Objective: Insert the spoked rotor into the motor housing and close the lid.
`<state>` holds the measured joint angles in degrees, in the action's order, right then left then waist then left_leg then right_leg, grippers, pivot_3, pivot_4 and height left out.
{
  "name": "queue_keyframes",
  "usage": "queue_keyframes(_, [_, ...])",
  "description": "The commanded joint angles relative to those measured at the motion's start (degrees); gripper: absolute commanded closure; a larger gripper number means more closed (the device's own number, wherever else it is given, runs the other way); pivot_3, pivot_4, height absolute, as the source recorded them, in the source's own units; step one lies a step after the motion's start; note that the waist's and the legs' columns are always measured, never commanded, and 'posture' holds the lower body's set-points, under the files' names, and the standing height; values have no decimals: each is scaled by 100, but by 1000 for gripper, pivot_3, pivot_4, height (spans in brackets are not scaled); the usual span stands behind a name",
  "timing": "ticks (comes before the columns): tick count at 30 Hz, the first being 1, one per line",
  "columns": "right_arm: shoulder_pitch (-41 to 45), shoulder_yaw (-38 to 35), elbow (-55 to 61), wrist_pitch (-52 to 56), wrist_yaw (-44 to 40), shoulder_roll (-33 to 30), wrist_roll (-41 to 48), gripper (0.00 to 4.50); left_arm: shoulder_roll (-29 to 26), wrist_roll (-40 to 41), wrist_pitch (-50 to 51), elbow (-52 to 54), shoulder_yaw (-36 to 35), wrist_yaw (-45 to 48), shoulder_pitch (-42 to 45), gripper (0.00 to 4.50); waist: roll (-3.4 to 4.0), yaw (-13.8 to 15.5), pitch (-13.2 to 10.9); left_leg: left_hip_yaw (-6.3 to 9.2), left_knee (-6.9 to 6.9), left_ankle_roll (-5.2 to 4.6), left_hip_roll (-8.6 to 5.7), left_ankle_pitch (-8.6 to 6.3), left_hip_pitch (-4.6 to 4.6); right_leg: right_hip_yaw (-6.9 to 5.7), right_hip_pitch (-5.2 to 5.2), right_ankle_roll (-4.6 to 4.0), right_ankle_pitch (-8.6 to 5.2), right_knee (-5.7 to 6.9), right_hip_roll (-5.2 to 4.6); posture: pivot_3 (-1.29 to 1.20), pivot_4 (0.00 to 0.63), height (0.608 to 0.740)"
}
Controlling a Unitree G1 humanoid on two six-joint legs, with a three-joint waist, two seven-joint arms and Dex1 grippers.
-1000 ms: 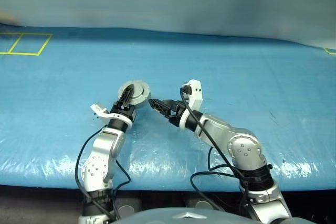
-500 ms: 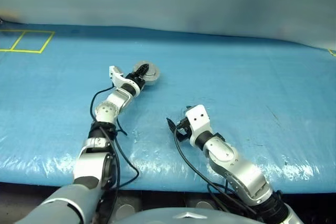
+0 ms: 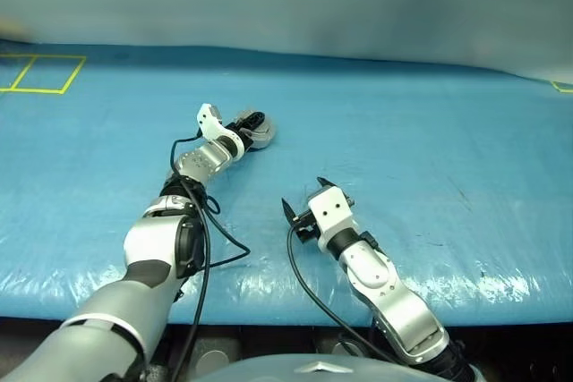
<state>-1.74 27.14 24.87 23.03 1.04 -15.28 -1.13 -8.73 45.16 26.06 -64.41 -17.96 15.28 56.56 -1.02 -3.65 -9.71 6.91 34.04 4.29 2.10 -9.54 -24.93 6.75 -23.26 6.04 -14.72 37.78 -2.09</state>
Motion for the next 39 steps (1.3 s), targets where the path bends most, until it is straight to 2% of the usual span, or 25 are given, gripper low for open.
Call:
queue_keyframes(1, [46, -87, 6, -153, -131, 218, -104, 0, -247, -337, 707, 462, 39, 28, -591, 29, 3, -61, 2, -1, -7, 1, 1, 1, 21, 2, 15, -1, 0, 2, 0, 0, 150, 740])
queue_keyframes(5, [46, -134, -16, -19, -419, 377, -14, 0, -494, -376, 1704, 1913, 82, -120, -1672, 29, -2, -133, 10, -3, -17, 2, 7, 0, 94, 2, 77, -10, -6, 5, 1, 0, 150, 740])
queue_keyframes(9, [25, -207, -88, 45, -647, 433, -2, 0, -947, -658, 2183, 4307, 522, -57, -3352, 29, 3, -224, 38, -25, -33, 5, 20, -3, 145, 10, 112, -25, -14, 5, 1, 0, 150, 740])
queue_keyframes(12, [56, -292, -146, 63, -752, 438, -53, 0, -1499, -1287, 1709, 5741, 1223, 300, -4442, 29, 4, -232, 51, -28, -38, 9, 29, -6, 171, 10, 130, -67, -36, 12, 7, 0, 150, 740])
queue_keyframes(14, [52, -398, -157, 53, -814, 459, -19, 0, -1737, -1626, 1290, 6469, 1416, 391, -5015, 29, 7, -203, 53, -37, -40, 15, 33, -10, 193, 14, 143, -78, -42, 13, 6, 0, 150, 740])
queue_keyframes(18, [-151, -781, -188, -85, -835, 583, 178, 0, -1560, -2557, -428, 7593, 1414, 79, -5923, 29, -5, -104, 47, -50, -38, 55, 36, -36, 199, 21, 114, -82, -44, -1, -3, 0, 150, 740])
queue_keyframes(23, [-603, -1084, 28, -245, -997, 533, 326, 0, -878, -2761, -1554, 8436, 1395, -15, -6704, 29, -16, 76, 48, -52, -29, 18, 31, -14, 87, 18, 45, -79, -39, 0, -5, 0, 150, 740])
queue_keyframes(28, [-689, -1140, 6, -254, -1066, 483, 248, 0, -871, -3631, -2267, 8272, 1778, 12, -7043, 29, -11, 113, 44, -50, -31, 14, 38, -22, 82, 16, 34, -83, -43, 2, 4, 0, 150, 740])
queue_keyframes(39, [-596, -1123, -75, -209, -1204, 420, 117, 0, -770, -3652, -2297, 8173, 1926, 367, -6975, 29, -14, 118, 42, -53, -15, 19, 38, -27, 53, 16, -3, -81, -42, 5, 3, 0, 150, 740])
